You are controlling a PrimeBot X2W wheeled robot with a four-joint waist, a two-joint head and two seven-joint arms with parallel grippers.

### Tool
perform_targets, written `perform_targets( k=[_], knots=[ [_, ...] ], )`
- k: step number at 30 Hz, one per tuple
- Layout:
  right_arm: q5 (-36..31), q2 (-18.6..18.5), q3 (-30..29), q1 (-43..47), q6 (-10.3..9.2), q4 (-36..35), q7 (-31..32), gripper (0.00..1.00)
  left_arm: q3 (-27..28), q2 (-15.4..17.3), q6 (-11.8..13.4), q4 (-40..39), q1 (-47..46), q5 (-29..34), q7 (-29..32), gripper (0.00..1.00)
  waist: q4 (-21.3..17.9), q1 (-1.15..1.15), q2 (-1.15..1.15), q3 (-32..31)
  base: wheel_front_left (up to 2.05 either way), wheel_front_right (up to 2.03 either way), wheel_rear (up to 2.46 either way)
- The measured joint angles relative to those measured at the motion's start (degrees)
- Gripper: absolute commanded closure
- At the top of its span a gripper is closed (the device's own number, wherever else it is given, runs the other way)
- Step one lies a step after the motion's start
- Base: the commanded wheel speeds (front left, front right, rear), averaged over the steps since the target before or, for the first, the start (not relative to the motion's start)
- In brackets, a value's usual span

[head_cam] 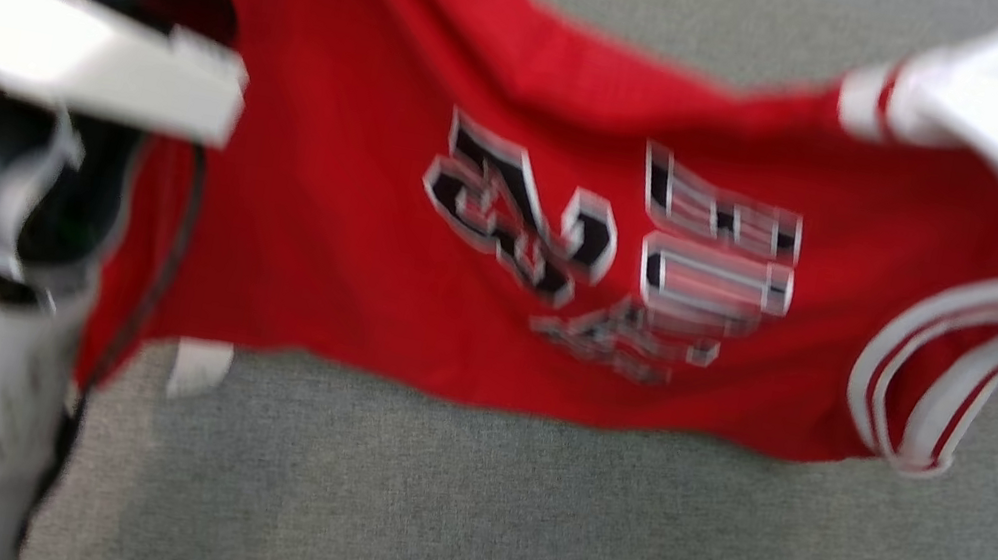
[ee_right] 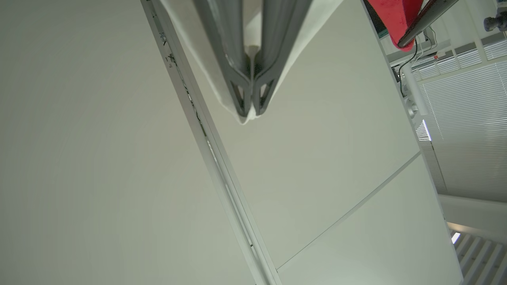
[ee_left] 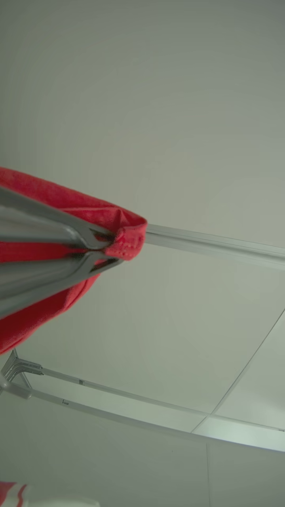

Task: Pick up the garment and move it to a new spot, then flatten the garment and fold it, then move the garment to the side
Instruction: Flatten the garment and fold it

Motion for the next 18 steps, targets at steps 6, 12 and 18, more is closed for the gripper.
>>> perform_targets(
  k=[6, 12, 18],
  knots=[
    [-1.1, 0.0, 1.0, -26.5, -0.01, 20.0, -2.4, 1.00, 2.5, 5.5, 0.7, 19.8, -21.0, 6.1, -0.7, 1.00, -0.7, 0.00, 0.00, 7.7, 0.00, 0.00, 0.00],
    [-2.3, 0.0, 3.9, -52.1, 0.00, 40.4, -12.6, 1.00, 2.8, 9.7, 2.5, 36.1, -41.7, 12.7, -5.3, 1.00, -2.6, 0.00, 0.00, 14.8, 0.00, 0.00, 0.00],
    [0.2, 0.0, 10.3, -65.4, 0.01, 54.1, -21.7, 1.00, 2.4, 11.5, 2.2, 48.0, -53.5, 15.1, -11.7, 1.00, -5.9, 0.00, 0.00, 18.5, 0.00, 0.00, 0.00]
  ],
)
